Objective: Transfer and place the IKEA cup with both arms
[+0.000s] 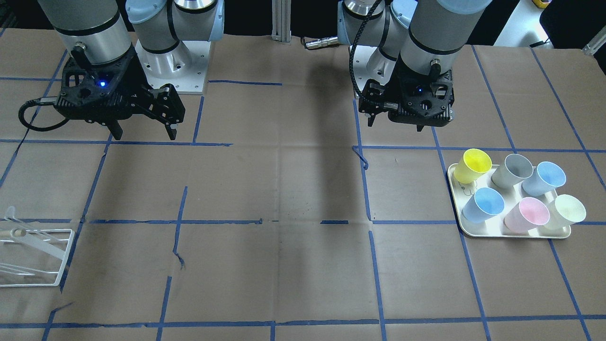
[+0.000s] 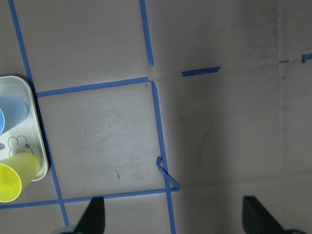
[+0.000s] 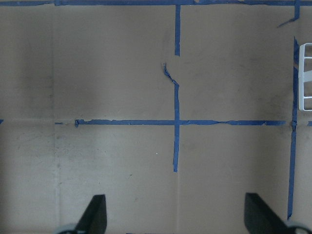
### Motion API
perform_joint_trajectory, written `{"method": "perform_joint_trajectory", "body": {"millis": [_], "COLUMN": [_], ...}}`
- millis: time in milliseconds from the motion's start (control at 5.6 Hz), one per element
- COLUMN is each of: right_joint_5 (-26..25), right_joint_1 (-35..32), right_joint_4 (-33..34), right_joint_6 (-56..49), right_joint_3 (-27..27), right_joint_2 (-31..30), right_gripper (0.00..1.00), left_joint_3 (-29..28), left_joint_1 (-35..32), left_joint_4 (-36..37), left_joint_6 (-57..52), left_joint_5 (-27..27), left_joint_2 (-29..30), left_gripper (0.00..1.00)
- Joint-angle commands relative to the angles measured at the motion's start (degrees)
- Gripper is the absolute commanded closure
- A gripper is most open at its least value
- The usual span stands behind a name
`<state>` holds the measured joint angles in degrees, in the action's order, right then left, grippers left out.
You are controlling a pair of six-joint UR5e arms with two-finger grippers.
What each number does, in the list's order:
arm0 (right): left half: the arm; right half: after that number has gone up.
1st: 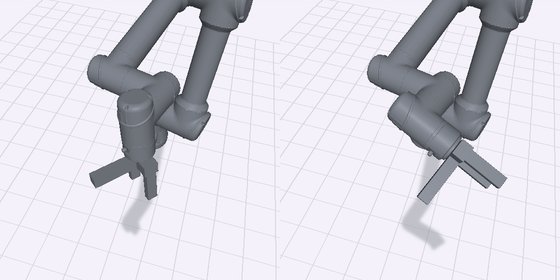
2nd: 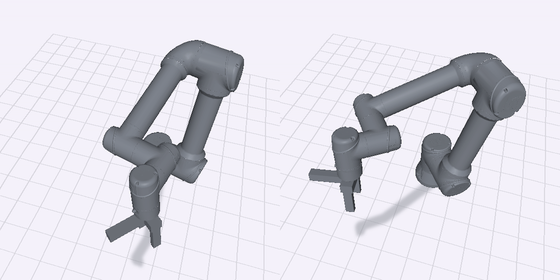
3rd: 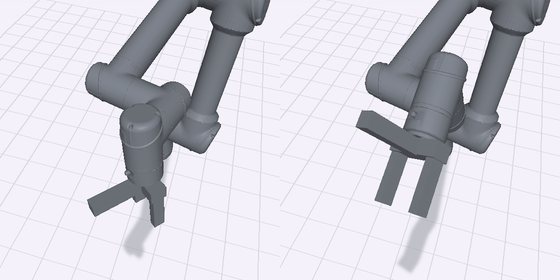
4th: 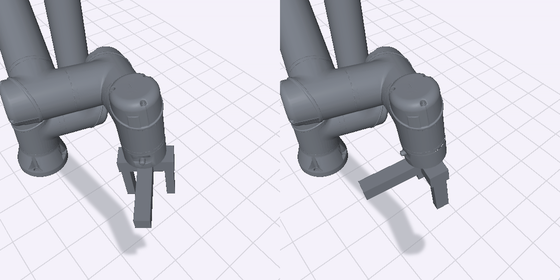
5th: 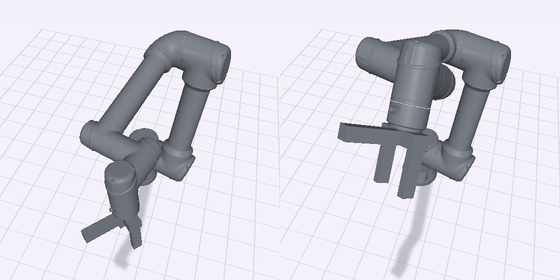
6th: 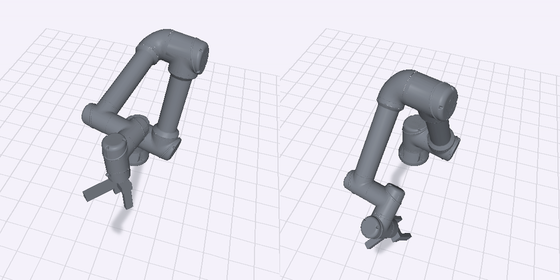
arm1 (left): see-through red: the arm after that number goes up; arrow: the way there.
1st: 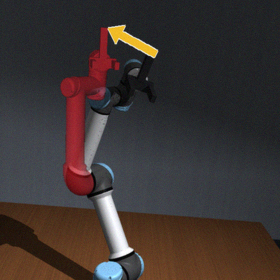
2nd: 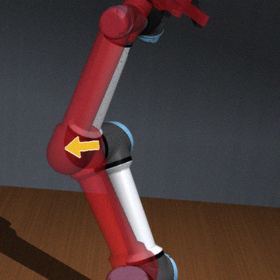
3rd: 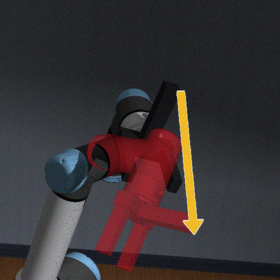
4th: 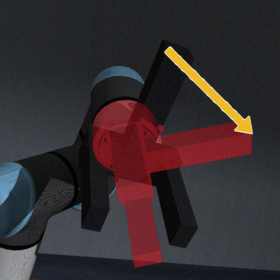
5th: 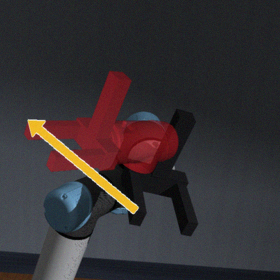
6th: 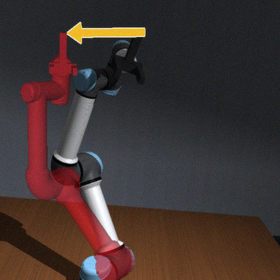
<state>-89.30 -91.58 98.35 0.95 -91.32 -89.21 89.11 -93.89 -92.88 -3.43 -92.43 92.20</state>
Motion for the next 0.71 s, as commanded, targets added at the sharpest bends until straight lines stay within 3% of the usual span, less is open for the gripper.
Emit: {"method": "perform_joint_trajectory", "body": {"millis": [0, 536], "right_joint_5": [0.0, 0.0], "right_joint_1": [0.0, 0.0], "right_joint_4": [-0.1, -0.1], "right_joint_6": [-0.1, -0.1], "right_joint_3": [0.0, 0.0], "right_joint_2": [0.0, 0.0], "right_gripper": [0.00, 0.00], "left_joint_3": [0.2, -0.3], "left_joint_1": [0.2, 3.5], "left_joint_4": [0.4, 0.3], "left_joint_6": [-0.1, -0.4], "left_joint_5": [-0.1, 4.1], "left_joint_2": [-0.4, -0.7], "left_gripper": [0.01, 0.01]}}
